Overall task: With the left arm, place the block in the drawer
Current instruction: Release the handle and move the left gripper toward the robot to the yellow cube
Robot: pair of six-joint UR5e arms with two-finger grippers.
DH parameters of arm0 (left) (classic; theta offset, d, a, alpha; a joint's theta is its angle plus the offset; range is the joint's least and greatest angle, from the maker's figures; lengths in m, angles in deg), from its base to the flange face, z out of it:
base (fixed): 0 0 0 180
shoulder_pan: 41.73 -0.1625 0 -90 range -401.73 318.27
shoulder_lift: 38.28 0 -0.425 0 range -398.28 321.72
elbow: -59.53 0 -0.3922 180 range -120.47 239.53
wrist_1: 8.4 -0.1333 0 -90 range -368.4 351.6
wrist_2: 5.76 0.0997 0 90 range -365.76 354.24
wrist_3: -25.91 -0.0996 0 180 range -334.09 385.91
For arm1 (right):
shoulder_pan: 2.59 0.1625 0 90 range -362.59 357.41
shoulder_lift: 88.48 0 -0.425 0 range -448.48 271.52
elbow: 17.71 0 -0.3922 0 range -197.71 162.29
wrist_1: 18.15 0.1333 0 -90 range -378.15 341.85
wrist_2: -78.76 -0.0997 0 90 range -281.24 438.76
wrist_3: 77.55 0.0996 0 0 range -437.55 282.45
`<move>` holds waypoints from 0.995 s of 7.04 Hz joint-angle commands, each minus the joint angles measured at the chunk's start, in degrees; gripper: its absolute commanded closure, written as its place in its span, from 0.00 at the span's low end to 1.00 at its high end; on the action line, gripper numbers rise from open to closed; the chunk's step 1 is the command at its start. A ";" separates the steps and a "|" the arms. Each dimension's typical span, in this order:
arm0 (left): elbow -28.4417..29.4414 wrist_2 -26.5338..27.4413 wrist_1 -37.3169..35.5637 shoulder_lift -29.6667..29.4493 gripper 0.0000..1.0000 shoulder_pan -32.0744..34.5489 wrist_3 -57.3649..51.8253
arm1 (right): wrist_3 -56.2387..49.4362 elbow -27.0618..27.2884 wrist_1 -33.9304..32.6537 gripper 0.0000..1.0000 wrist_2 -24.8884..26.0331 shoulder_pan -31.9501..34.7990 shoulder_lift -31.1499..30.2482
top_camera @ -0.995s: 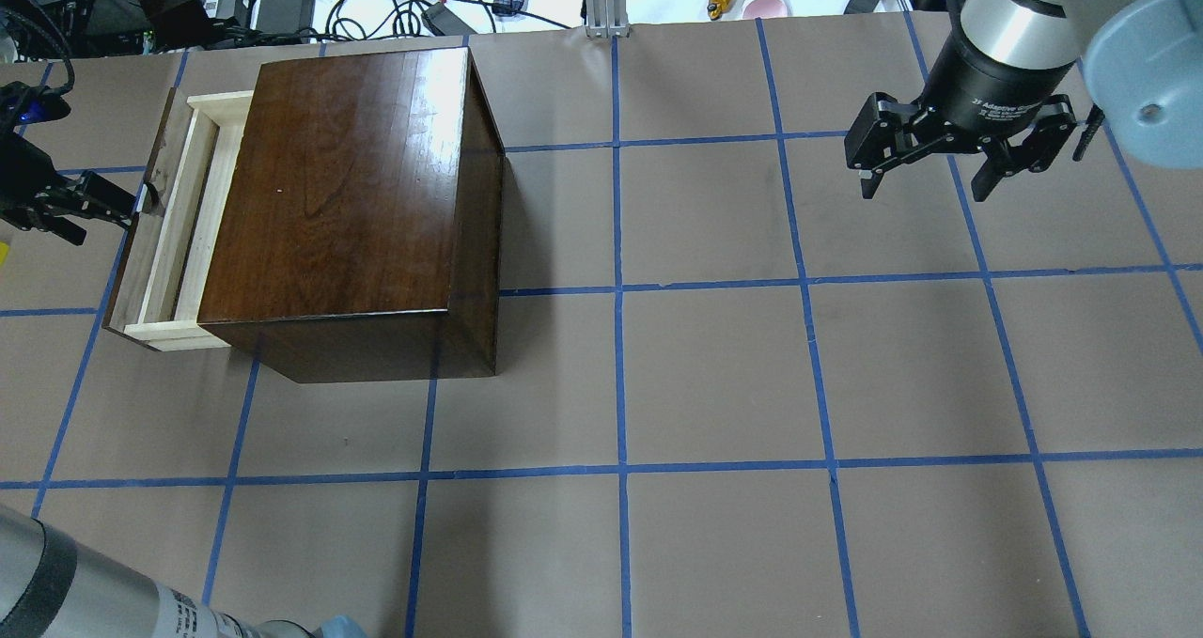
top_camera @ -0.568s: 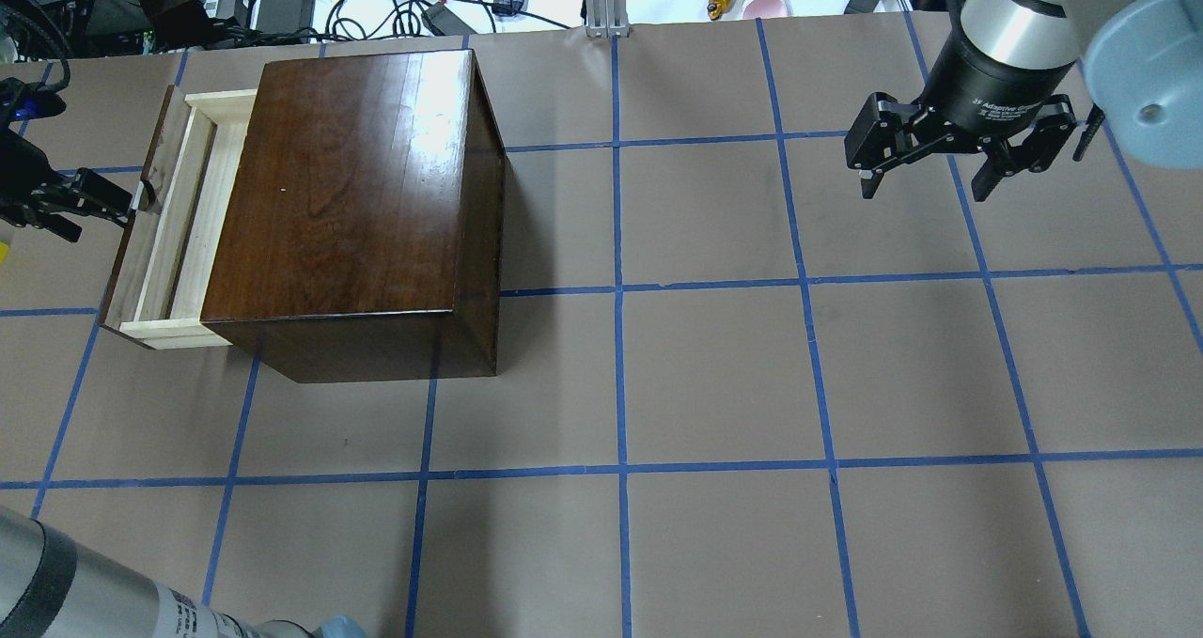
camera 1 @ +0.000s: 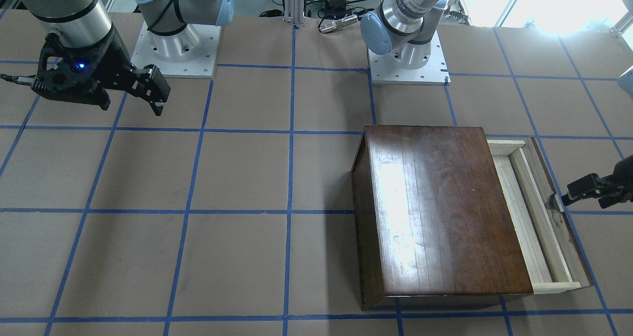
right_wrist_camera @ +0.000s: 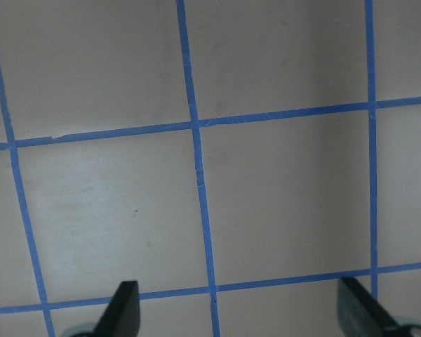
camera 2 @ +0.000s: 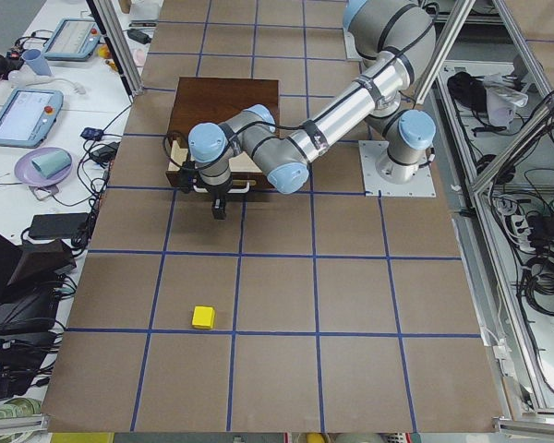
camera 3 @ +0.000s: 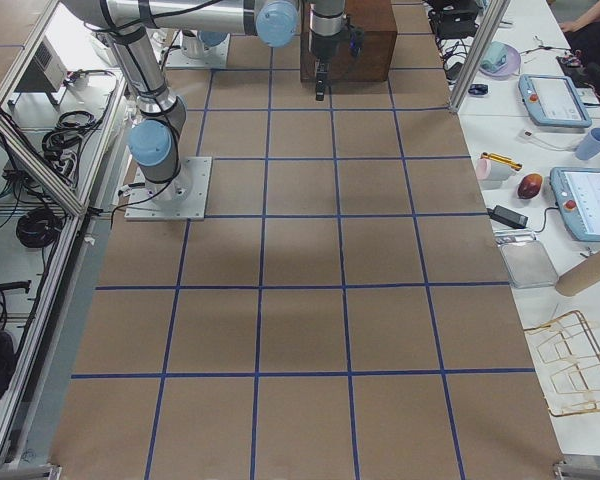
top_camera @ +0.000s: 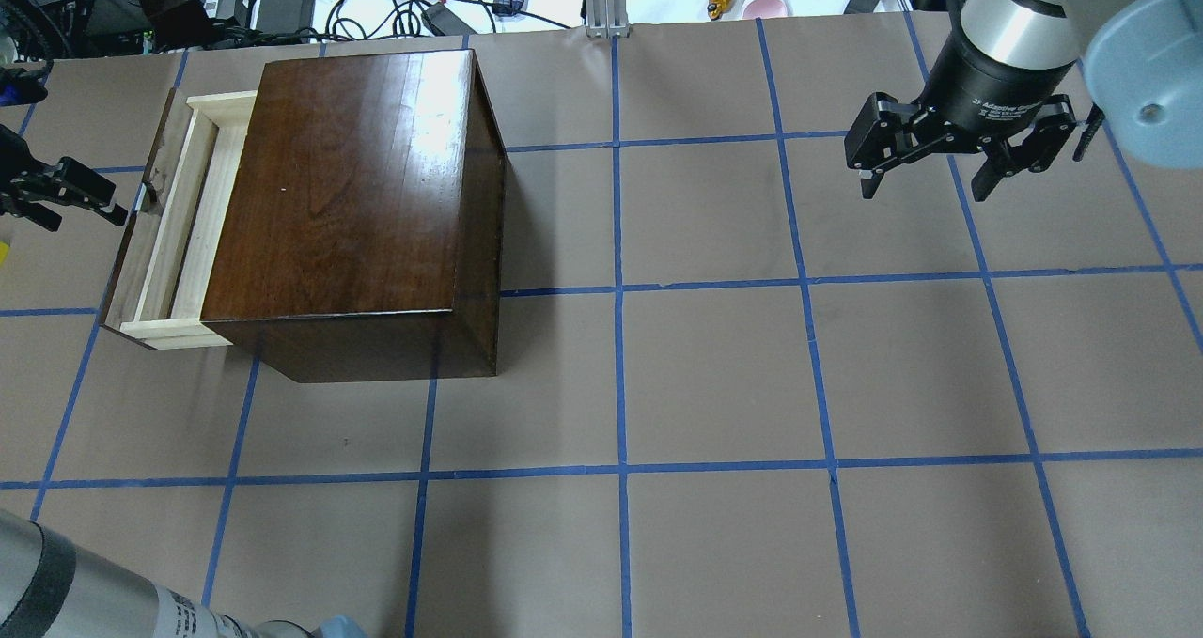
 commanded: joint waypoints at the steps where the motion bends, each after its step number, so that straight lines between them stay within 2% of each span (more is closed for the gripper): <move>1: 5.27 1.18 0.36 -1.77 0.00 -0.35 0.35 | 0.00 0.00 0.00 0.00 0.00 0.00 0.00; 4: 14.66 1.79 0.18 -9.05 0.00 -0.96 0.44 | 0.00 0.00 0.00 0.00 0.00 0.00 0.00; 7: 19.43 3.37 0.09 -14.42 0.00 -4.47 -2.00 | 0.00 0.00 0.00 0.00 0.00 0.00 0.00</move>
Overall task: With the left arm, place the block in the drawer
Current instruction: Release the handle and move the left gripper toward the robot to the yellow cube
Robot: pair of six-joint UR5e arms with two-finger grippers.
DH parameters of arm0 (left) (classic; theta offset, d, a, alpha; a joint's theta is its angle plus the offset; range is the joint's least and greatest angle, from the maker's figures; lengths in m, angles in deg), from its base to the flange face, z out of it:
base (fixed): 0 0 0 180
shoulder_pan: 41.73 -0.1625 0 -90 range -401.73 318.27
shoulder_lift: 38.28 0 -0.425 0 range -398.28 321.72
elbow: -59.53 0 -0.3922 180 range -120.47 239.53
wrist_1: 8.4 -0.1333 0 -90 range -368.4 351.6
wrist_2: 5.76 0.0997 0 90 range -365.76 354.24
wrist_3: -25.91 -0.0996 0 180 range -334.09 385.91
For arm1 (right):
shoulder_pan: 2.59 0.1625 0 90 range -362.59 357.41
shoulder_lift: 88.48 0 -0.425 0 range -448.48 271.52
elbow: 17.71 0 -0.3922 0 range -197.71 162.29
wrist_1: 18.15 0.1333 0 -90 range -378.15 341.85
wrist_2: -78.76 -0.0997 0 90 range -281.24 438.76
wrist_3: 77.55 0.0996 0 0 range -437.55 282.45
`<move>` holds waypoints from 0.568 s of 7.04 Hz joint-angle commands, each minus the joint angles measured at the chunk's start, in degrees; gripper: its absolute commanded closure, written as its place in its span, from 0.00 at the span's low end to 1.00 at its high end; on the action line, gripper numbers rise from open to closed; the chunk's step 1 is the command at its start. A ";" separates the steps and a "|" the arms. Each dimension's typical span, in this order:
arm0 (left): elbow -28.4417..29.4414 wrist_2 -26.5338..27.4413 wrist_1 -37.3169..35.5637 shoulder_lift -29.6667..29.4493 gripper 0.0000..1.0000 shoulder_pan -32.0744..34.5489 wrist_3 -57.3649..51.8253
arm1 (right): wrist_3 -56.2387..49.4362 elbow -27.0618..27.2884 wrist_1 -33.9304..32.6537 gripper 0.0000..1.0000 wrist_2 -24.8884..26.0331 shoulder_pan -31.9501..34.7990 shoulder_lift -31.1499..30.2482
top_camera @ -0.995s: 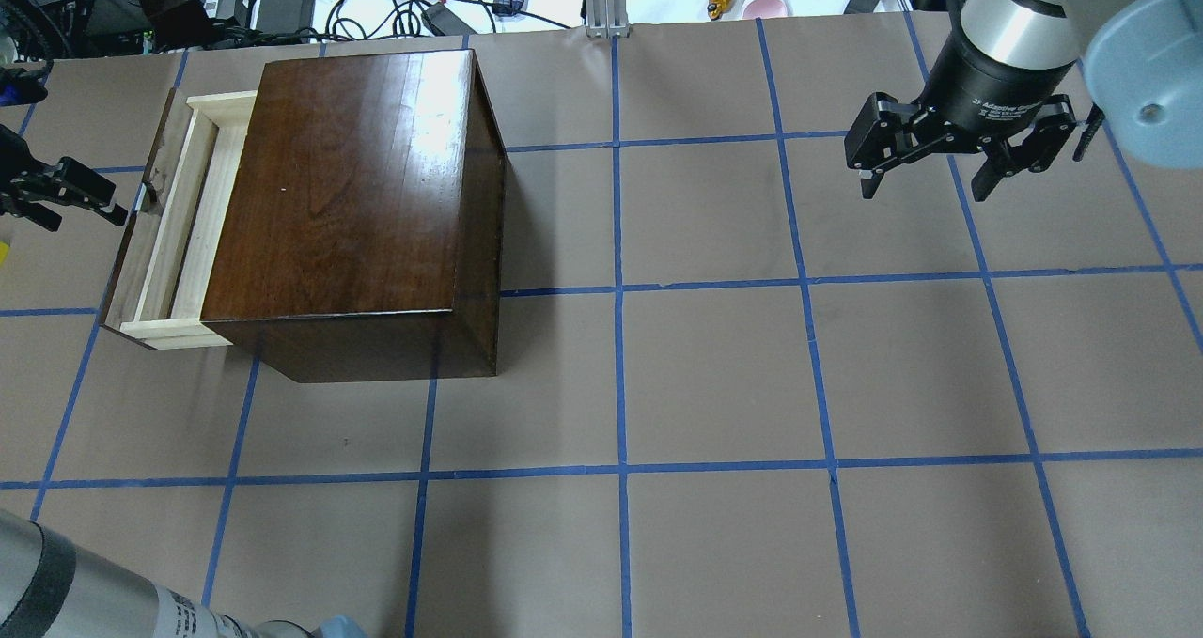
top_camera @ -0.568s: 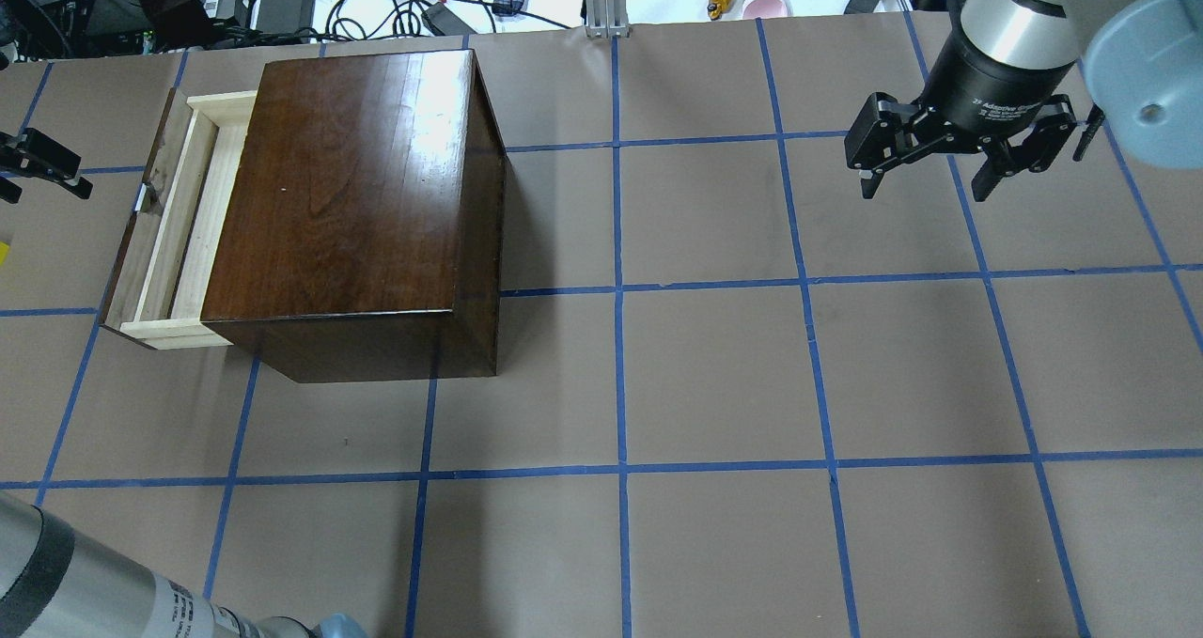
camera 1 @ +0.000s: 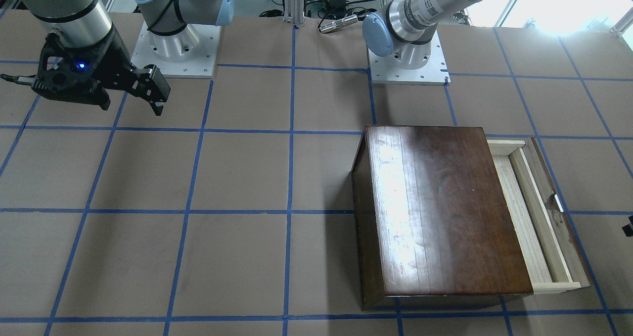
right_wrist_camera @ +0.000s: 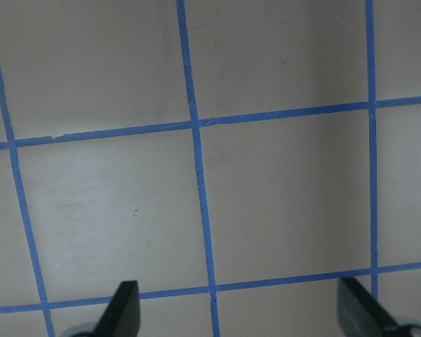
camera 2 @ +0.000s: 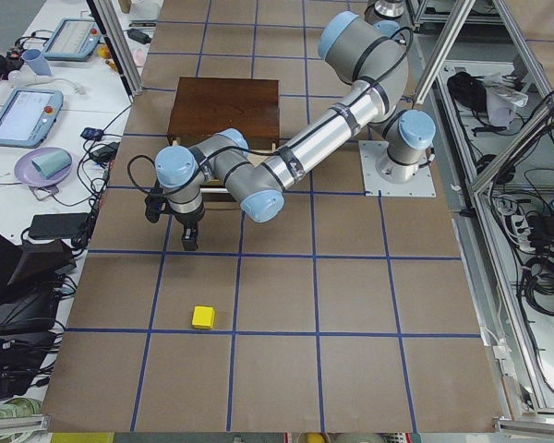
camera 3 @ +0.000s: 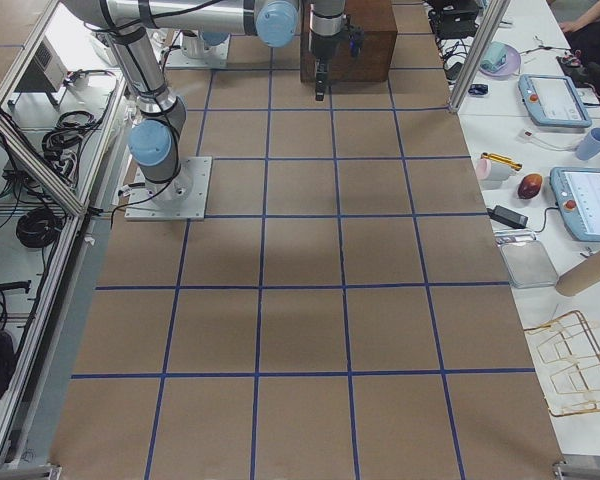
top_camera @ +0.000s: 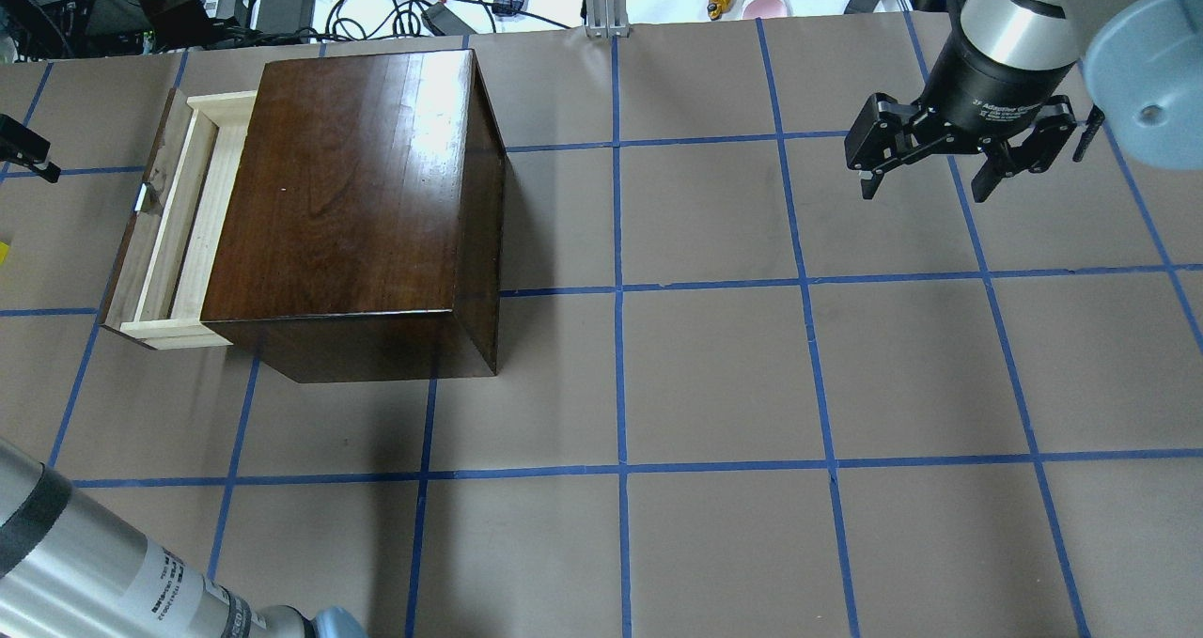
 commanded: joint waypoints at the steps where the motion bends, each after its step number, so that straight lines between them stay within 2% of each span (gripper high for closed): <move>1: 4.61 2.15 -0.06 -4.35 0.00 -1.92 -1.99 | 0.00 -0.07 0.00 0.00 0.09 0.00 0.00; 4: 9.11 2.17 -0.06 -7.88 0.00 -4.82 -8.91 | 0.00 -0.07 0.00 0.00 0.00 0.00 0.00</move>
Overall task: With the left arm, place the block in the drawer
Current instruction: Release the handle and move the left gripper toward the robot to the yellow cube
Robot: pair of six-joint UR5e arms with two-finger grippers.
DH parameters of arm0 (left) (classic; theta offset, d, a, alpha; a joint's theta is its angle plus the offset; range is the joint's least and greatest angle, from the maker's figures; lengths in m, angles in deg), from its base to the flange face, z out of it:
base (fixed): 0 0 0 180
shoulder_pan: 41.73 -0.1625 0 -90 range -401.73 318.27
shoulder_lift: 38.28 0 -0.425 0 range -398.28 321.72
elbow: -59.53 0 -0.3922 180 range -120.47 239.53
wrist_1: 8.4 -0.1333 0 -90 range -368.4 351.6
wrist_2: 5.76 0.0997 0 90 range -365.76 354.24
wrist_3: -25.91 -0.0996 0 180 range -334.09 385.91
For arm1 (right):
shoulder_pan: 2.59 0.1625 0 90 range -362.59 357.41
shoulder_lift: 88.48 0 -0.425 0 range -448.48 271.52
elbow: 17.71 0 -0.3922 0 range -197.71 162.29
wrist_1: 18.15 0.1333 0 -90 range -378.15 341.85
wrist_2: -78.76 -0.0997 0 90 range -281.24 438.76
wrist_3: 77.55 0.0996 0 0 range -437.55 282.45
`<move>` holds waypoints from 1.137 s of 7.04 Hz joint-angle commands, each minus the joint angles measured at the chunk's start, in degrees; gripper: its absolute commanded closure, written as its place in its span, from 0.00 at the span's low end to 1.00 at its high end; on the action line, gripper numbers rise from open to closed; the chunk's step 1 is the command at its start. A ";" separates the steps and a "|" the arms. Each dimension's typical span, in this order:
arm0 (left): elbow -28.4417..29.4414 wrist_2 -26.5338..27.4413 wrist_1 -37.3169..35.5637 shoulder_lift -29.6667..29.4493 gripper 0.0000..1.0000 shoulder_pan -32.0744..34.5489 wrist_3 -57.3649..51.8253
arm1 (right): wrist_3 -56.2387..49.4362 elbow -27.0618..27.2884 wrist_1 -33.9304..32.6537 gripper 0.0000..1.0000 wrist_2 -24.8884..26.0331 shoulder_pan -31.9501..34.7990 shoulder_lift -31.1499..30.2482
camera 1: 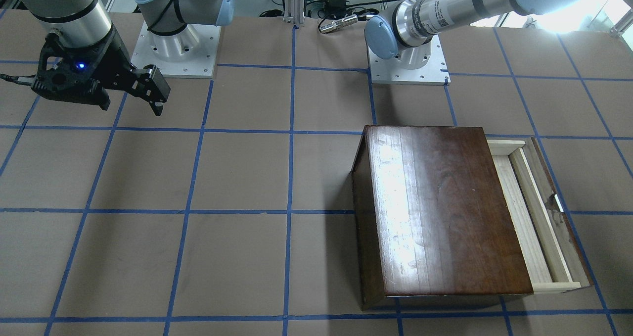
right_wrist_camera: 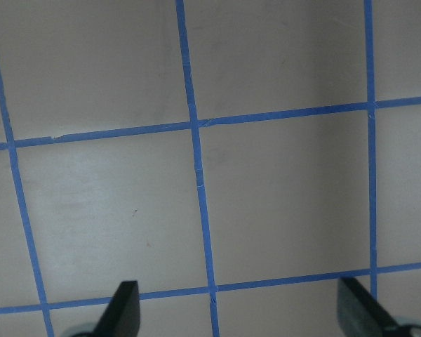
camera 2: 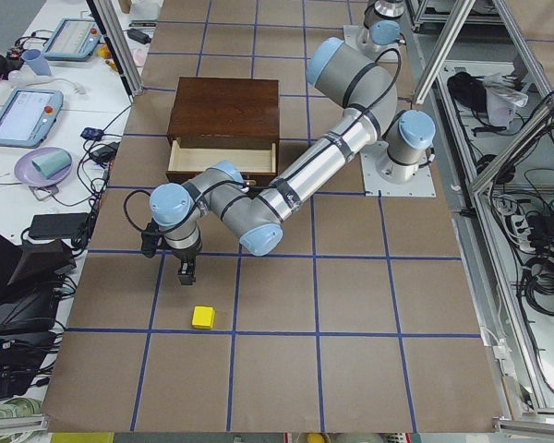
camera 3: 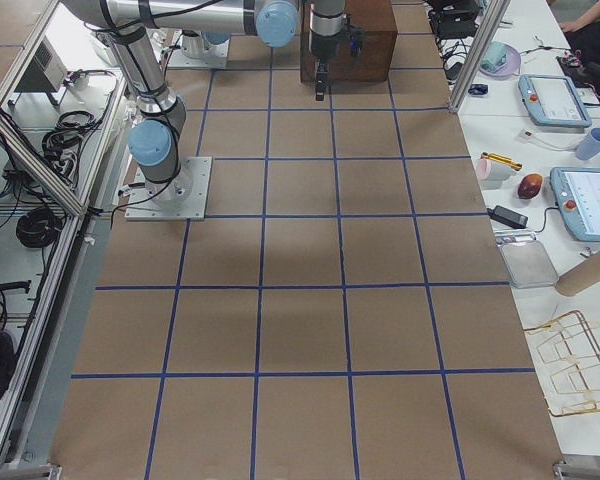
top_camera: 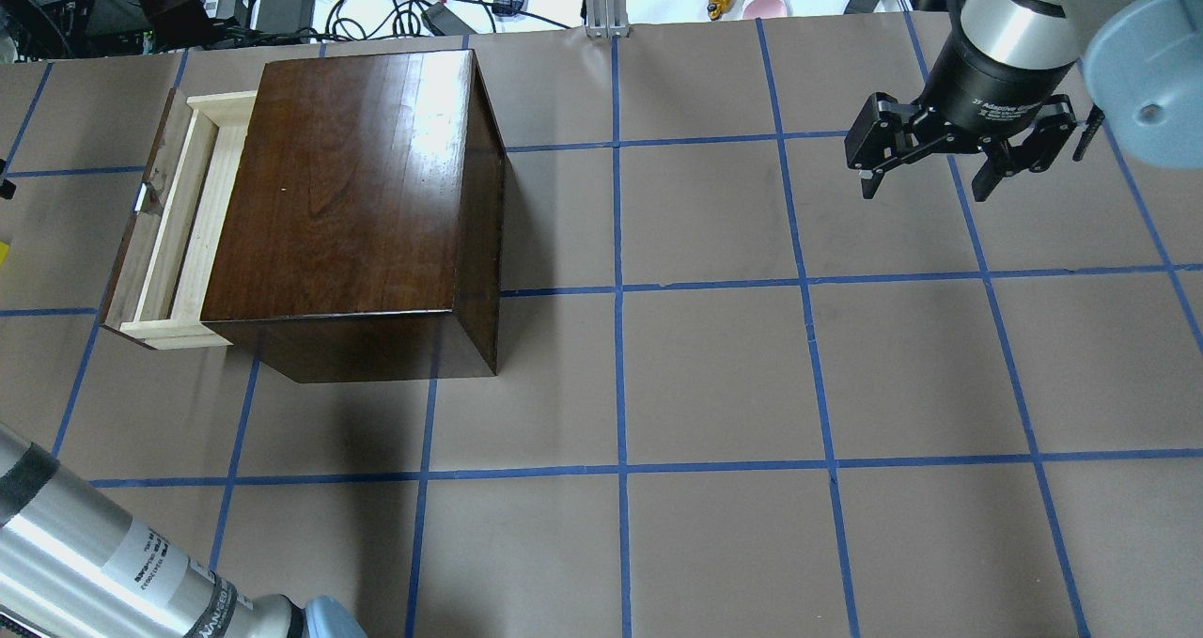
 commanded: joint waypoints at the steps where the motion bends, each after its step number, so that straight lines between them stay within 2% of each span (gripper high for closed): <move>1: 2.18 -0.02 -0.29 -2.20 0.00 -2.30 -4.94 | 0.00 0.00 0.00 0.00 -0.07 0.00 0.00; 4: 5.60 -0.20 -2.48 -5.27 0.00 -4.15 -11.62 | 0.00 0.00 0.00 0.00 -0.07 0.00 0.00; 8: 6.23 -0.81 -3.53 -8.27 0.00 -6.00 -14.89 | 0.00 0.08 0.00 0.00 -0.07 0.00 0.00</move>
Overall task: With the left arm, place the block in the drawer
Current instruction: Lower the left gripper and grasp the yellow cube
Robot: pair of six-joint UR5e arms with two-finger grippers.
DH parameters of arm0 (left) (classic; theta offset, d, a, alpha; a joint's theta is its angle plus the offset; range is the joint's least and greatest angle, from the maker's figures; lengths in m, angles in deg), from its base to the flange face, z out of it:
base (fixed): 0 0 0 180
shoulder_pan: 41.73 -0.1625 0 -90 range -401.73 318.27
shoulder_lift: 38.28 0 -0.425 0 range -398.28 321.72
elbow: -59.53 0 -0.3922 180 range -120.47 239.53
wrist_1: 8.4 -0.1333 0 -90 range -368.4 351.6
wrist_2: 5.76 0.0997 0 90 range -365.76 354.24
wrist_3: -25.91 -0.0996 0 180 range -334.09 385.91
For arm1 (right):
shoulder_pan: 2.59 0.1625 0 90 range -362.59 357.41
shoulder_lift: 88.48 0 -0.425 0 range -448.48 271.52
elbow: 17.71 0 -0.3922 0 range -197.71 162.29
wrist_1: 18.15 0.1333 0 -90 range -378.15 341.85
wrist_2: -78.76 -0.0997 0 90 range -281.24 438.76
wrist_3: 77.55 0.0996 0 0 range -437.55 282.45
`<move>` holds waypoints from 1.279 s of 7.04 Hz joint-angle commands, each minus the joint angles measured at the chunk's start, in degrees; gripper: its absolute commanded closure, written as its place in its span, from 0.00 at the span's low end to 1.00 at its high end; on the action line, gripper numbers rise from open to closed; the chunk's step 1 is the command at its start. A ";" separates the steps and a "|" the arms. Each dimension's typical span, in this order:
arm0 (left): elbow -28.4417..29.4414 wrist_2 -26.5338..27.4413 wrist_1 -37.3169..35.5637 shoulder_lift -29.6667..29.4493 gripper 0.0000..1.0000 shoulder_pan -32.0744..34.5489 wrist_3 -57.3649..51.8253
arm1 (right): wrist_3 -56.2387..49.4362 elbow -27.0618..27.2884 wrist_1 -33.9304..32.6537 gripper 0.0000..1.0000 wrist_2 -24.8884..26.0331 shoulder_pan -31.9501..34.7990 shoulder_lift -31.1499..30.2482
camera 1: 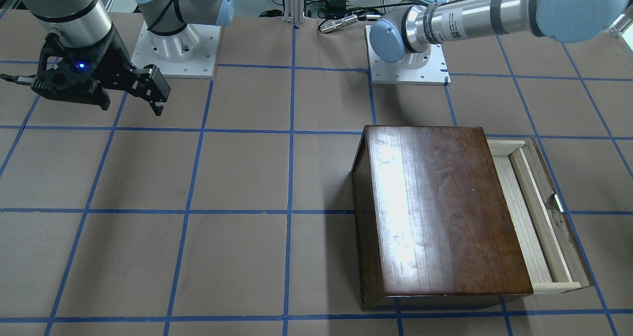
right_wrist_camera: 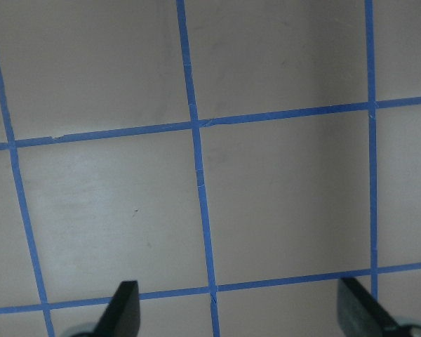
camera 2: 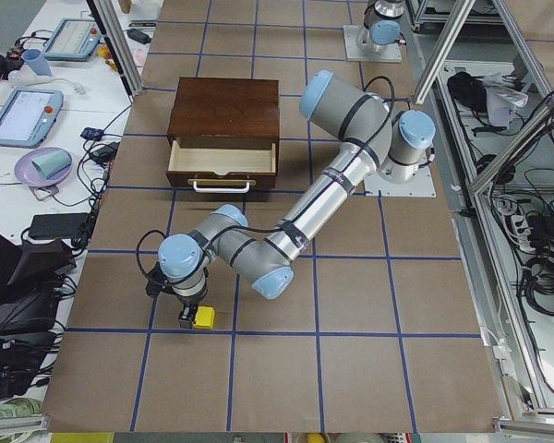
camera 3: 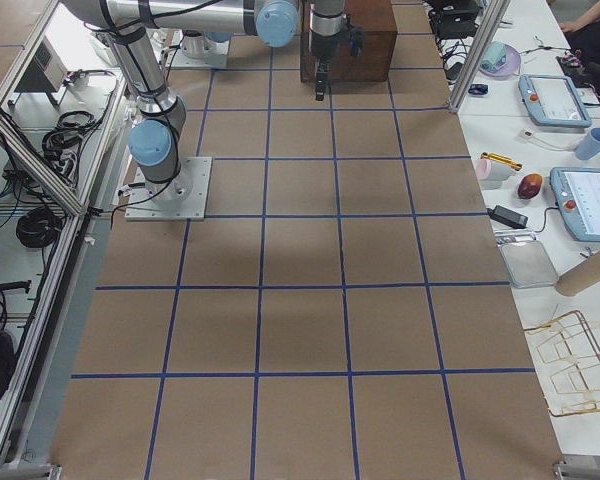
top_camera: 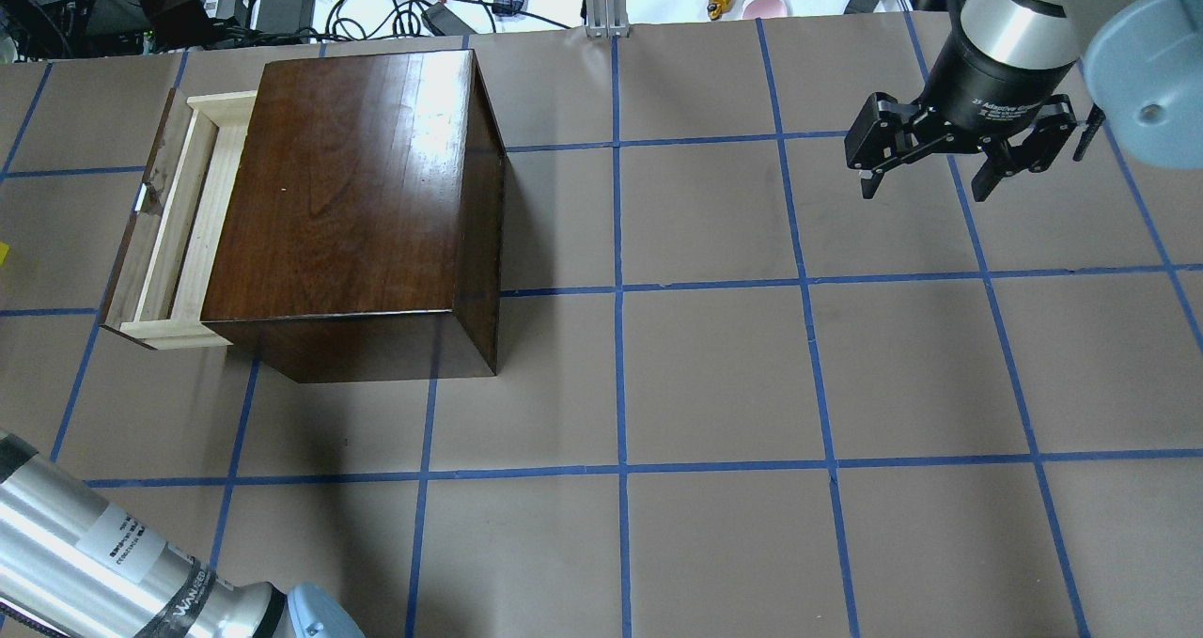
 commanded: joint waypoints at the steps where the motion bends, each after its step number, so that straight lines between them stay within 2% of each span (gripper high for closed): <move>1: 0.09 -0.15 -0.79 -1.60 0.00 -0.43 -0.78 | 0.00 -0.02 0.00 0.00 0.00 0.00 0.00; 7: 0.09 -0.15 -2.46 -4.16 0.00 -0.43 -1.83 | 0.00 -0.02 0.00 0.00 0.00 0.00 0.00; 9: 0.09 -1.37 -2.46 -4.24 0.09 -0.43 -3.41 | 0.00 -0.02 0.00 0.00 0.00 0.00 0.00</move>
